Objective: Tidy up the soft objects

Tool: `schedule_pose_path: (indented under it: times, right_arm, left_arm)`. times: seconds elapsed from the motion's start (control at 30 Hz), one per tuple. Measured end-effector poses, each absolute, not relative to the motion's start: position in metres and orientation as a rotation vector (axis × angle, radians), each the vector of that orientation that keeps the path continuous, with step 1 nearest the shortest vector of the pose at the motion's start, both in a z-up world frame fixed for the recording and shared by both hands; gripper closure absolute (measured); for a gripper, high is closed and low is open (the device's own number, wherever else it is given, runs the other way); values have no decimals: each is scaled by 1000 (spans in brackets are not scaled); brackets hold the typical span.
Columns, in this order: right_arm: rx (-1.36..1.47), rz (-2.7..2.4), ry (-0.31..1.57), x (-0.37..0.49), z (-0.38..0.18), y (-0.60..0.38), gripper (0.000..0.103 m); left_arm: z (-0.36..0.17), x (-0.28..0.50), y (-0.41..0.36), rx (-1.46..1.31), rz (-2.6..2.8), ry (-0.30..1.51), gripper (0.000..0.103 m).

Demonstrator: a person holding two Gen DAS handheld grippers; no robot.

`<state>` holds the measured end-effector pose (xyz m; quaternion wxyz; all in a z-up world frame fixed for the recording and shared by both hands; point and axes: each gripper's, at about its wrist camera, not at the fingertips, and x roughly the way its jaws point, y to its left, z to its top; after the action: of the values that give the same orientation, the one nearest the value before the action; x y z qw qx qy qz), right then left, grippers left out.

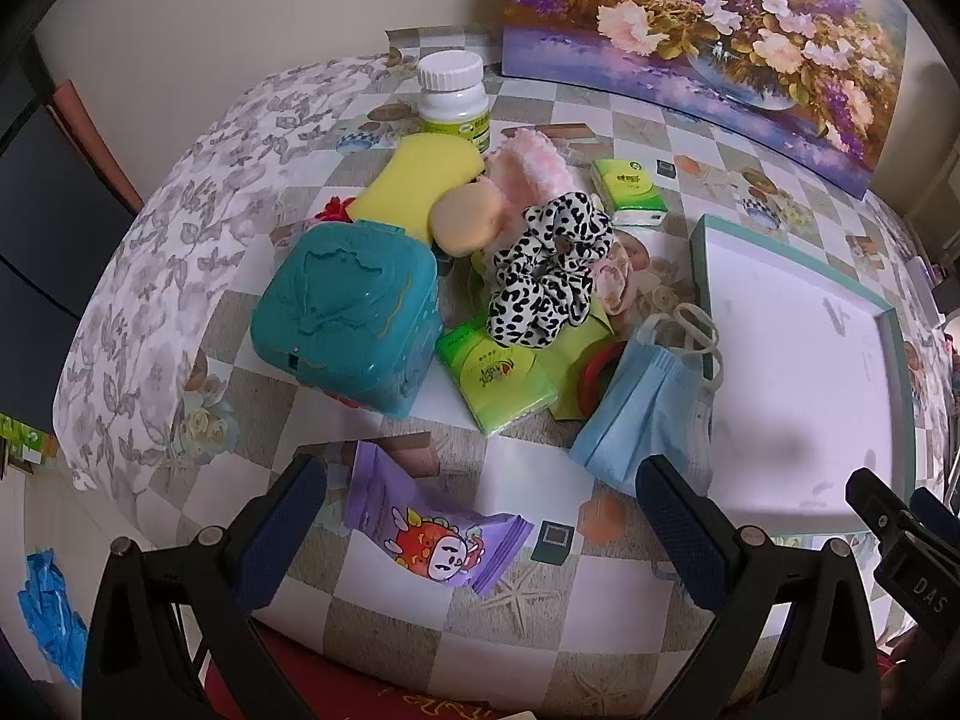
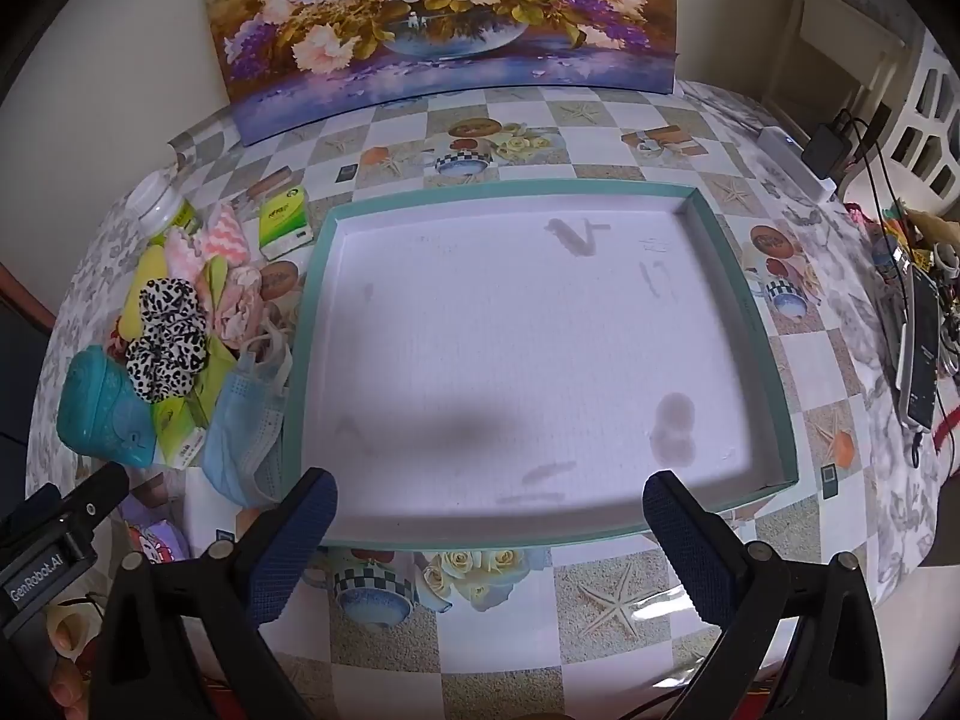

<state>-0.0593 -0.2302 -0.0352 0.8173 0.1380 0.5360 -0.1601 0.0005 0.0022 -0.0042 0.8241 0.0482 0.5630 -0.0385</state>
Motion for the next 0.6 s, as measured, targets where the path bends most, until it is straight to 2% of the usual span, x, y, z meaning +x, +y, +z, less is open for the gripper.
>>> schedule_pose_path:
  times: [0.6]
  right_arm:
    - [293,-342,1143,-59,-35,-229,0]
  left_arm:
    - [-13,2,6,83,-65,1244,0]
